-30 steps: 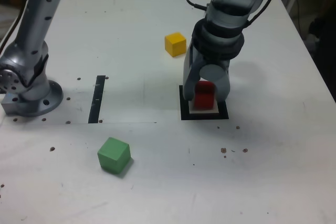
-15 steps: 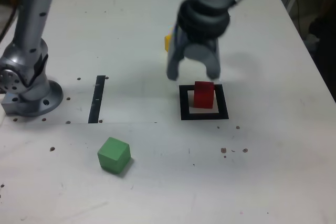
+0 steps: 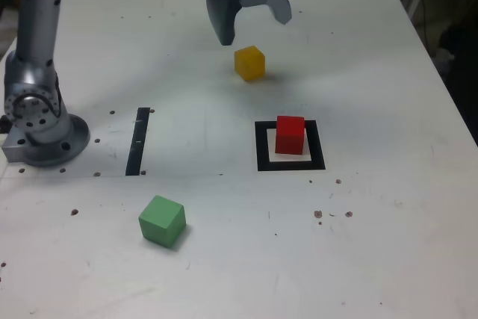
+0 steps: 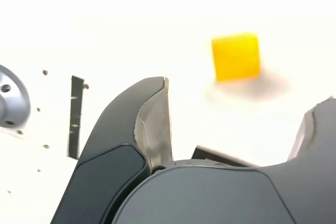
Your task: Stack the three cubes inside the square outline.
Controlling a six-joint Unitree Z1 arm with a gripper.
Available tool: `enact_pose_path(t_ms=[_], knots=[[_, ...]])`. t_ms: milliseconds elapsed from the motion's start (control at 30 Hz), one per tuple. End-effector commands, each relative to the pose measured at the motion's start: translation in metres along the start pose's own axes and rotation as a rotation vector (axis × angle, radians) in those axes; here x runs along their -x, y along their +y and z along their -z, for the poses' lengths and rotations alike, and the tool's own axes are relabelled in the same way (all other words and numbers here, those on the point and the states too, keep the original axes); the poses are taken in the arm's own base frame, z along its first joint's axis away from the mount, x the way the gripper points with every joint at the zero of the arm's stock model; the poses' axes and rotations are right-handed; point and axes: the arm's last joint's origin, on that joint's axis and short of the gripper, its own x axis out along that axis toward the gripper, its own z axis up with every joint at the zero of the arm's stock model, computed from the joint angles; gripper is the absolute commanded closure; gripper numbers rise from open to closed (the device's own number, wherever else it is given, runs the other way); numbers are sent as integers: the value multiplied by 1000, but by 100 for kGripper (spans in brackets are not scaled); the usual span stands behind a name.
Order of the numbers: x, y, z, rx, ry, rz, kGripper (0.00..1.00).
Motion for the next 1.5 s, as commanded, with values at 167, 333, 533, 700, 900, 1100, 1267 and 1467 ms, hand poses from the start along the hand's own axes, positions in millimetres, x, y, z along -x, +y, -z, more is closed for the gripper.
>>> enact_pose_path(t_ms=[167,333,533,700,900,1100,1267,1467], knots=[[-26,18,-28,66,40,35,6],[-43,23,-37,75,85,46,7],[-51,26,-38,76,112,56,7],[-64,27,-47,63,130,82,7],[-75,28,-56,55,131,98,9],[-78,29,-58,52,129,83,17],[-78,29,-59,53,125,84,31],[-81,28,-62,52,119,103,51]])
